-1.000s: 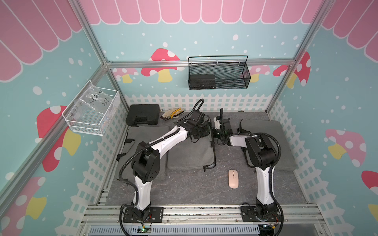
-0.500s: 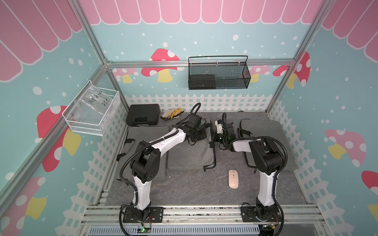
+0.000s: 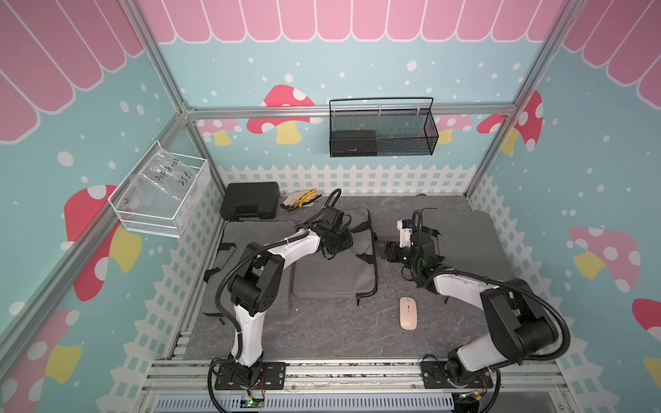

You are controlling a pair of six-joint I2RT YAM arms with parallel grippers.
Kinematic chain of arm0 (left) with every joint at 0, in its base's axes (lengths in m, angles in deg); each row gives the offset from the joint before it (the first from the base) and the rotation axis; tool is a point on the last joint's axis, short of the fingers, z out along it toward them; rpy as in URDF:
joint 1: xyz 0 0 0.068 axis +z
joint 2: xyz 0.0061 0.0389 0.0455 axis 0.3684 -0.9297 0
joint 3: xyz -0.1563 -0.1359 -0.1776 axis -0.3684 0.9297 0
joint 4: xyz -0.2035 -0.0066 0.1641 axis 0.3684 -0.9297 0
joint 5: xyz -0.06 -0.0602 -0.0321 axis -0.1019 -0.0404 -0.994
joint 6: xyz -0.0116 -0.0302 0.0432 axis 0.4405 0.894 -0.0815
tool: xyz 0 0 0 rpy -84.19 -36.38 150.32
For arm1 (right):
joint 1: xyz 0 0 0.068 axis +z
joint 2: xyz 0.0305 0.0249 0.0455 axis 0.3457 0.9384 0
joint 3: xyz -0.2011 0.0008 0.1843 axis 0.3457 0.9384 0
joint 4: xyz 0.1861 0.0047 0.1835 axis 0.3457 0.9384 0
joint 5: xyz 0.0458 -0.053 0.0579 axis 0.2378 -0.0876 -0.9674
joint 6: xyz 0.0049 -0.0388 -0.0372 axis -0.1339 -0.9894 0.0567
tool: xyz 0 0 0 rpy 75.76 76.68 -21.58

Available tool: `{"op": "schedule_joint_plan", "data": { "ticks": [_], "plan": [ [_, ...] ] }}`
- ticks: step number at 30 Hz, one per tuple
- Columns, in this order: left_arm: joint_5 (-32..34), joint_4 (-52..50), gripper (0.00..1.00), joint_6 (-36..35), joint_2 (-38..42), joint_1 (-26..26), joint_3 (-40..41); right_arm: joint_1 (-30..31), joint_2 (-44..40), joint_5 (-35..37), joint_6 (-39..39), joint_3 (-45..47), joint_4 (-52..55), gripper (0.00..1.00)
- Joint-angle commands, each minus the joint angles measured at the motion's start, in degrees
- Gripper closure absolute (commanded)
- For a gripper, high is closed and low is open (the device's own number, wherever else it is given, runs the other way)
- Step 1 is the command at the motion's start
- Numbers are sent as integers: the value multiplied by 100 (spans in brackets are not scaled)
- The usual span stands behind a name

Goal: Put the mouse into the laptop bag
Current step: Close the zippered laptop bag at the center of the board.

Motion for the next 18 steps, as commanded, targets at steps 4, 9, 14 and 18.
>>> {"op": "schedule_joint_plan", "data": {
  "ticks": [4, 9, 14, 18],
  "plan": [
    [-183, 24, 100, 119, -598, 43, -338, 319, -1317, 302, 33, 1183, 66, 27],
    [175, 39, 73, 164, -164, 36, 22, 817, -2404, 860, 85, 1683, 629, 26],
    [529, 315, 43, 267, 1277, -3, 1159, 1322, -3044, 1166, 171, 1884, 1043, 26],
    [1338, 558, 32, 429, 2985, -218, 2435, 1637, -3208, 1175, 272, 2069, 998, 27]
  ]
}}
